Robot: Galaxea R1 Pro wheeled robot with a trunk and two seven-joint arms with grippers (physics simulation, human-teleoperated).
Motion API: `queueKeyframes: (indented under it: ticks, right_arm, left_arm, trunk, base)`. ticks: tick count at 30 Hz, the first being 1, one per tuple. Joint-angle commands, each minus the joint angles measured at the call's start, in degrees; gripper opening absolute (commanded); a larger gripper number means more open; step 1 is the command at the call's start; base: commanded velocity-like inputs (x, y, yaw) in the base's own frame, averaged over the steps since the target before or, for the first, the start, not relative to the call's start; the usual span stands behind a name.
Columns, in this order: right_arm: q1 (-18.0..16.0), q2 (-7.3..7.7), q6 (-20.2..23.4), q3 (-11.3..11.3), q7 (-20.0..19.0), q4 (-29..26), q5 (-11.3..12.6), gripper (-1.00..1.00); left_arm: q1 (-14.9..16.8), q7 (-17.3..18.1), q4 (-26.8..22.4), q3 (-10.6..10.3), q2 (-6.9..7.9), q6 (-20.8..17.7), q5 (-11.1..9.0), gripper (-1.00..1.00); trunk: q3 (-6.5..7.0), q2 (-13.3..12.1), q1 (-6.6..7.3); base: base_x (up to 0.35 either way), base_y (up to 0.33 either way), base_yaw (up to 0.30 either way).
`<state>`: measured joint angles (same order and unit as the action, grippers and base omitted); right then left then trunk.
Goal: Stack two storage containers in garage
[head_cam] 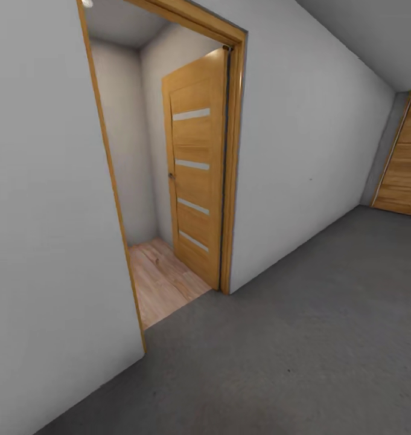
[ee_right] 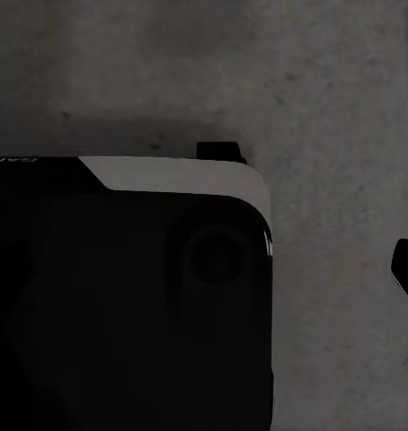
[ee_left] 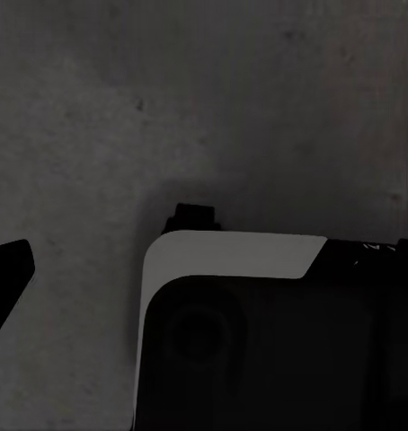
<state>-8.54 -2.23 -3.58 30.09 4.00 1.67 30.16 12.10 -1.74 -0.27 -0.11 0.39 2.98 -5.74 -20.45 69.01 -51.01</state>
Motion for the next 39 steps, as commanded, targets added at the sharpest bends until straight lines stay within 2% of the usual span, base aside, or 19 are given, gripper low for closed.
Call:
queueKeyframes:
  ticks: [1, 10, 39]
  right_arm:
    - [-0.08, -0.05, -0.29, 0.47, 0.04, 0.18, 0.51, 1.00]
    - [-0.08, -0.05, -0.23, 0.42, 0.04, 0.18, 0.51, 1.00]
    - [-0.08, -0.05, -0.29, 0.41, 0.04, 0.18, 0.51, 1.00]
  left_arm:
    - [0.03, -0.02, 0.04, -0.07, 0.00, 0.18, -0.59, 1.00]
    - [0.03, -0.02, 0.01, -0.07, -0.01, 0.18, -0.59, 1.00]
    - [0.03, -0.02, 0.01, -0.07, -0.01, 0.18, -0.59, 1.00]
  trunk:
    - [-0.06, 0.03, -0.03]
    - [-0.06, 0.03, -0.03]
    - [-0.06, 0.03, -0.03]
  base:
    - [0.321, 0.000, -0.250]
    - [0.321, 0.000, -0.172]
    - [0.321, 0.000, -0.003]
